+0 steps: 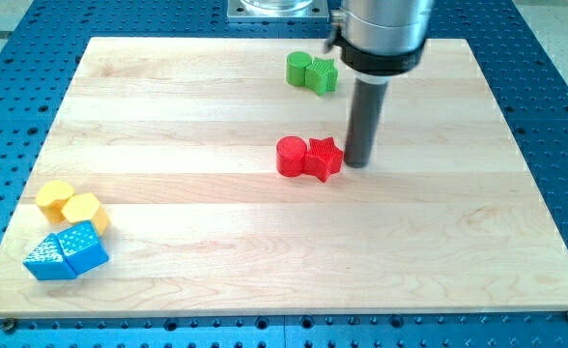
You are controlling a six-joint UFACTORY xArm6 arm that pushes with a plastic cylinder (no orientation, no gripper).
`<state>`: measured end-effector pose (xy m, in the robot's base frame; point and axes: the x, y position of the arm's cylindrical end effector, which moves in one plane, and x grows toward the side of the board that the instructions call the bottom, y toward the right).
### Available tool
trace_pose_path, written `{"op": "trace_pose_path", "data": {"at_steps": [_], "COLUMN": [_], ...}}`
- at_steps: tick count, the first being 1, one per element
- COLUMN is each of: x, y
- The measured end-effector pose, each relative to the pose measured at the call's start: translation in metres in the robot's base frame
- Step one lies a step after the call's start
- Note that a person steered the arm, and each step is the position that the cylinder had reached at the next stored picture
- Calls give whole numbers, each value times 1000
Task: Slide the blue blocks to the center left side of the board
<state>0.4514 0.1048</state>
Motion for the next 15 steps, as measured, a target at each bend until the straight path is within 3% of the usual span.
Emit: {"op": "trace_pose_path", "data": {"at_steps": [1, 2, 5, 7, 9, 11, 12, 13, 14, 15], "x": [122, 168, 167, 165, 138, 92, 90, 96, 135, 145], "y": [-54, -146, -198, -360, -360, -270, -255, -320, -335, -311]}}
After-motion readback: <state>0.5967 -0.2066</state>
